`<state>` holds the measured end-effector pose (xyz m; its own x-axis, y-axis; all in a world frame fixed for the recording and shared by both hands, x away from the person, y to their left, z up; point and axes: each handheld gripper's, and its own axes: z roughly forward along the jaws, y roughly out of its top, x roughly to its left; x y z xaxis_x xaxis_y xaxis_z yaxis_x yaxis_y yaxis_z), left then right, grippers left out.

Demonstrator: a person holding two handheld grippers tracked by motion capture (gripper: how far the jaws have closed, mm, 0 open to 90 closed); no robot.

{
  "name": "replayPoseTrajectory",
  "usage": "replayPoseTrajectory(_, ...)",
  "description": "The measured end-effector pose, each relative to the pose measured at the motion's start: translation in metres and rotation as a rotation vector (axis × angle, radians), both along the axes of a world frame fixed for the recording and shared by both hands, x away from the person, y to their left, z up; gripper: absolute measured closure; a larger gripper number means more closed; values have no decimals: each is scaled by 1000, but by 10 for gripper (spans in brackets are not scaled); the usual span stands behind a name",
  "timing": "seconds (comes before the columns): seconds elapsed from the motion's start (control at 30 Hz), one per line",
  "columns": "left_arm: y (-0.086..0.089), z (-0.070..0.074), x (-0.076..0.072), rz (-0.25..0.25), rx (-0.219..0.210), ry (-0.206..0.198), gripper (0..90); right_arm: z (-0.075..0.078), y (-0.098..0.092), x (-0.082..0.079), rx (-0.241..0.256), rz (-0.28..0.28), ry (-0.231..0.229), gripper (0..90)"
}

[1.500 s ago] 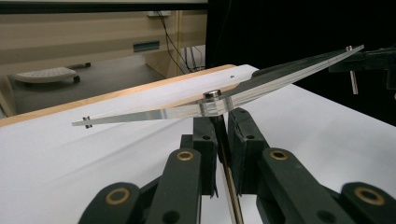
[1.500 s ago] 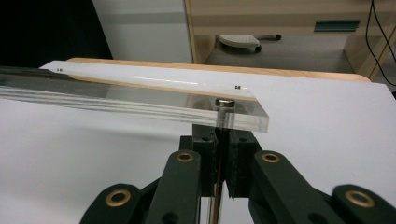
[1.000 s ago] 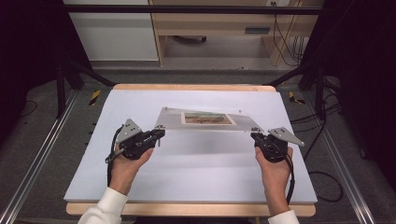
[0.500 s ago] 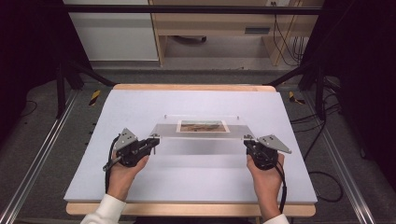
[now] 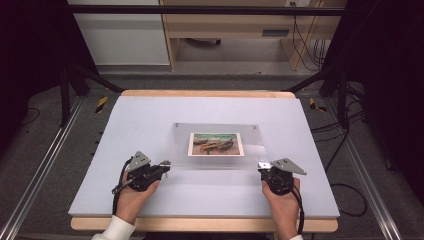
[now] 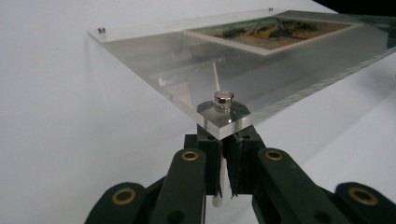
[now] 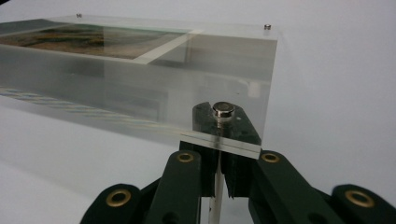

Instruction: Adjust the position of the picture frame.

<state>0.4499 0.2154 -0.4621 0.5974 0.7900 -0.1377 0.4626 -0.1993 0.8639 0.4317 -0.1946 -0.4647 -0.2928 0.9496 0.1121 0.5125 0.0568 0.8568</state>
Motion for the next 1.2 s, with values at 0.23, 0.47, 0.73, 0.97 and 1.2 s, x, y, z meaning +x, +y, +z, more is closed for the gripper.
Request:
replayPoseTrajectory(0.23, -4, -3, -6, -12, 26, 6, 840, -4, -3, 0, 0, -6, 13, 845)
replayPoseTrajectory(0.47, -9, -8, -9, -13, 67, 23, 836, -10, -7, 3, 14, -17, 42, 837)
replayPoseTrajectory(0.73, -7, -10, -6, -6, 60, 30, 838, -13, -5, 2, 3, -11, 48, 835)
replayPoseTrajectory(0.97, -4, -10, -8, 0, 70, 49, 687, -11, -3, -1, -34, 25, 52, 650)
replayPoseTrajectory(1.2, 3, -1, -11, -7, 18, 76, 399, -6, -13, -21, -91, 62, 98, 342)
